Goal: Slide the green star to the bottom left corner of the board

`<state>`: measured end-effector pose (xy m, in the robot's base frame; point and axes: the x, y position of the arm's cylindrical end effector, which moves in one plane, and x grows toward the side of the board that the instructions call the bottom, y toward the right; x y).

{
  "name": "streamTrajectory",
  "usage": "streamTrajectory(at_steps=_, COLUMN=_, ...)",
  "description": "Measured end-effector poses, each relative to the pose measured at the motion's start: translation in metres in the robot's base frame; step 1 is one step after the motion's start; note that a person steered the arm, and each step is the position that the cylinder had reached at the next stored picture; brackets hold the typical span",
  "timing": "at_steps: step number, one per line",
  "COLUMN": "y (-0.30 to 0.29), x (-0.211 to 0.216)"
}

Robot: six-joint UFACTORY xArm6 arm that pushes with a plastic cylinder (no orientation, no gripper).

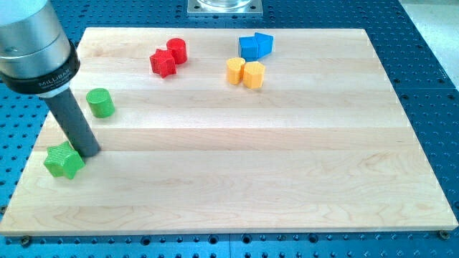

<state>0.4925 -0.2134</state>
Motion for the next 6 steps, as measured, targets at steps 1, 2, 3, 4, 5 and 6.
streamTrajectory(at_steps=1, y=-0.010, x=-0.015)
streamTrajectory(at_steps=2, y=-0.014, x=0.018)
streamTrajectory(at_steps=3, y=-0.018, x=0.034)
streamTrajectory(at_steps=4, y=-0.002, x=0.012)
streamTrajectory(at_steps=5, y=0.084, x=-0.050)
streamTrajectory(at_steps=6, y=0.068, x=-0.099)
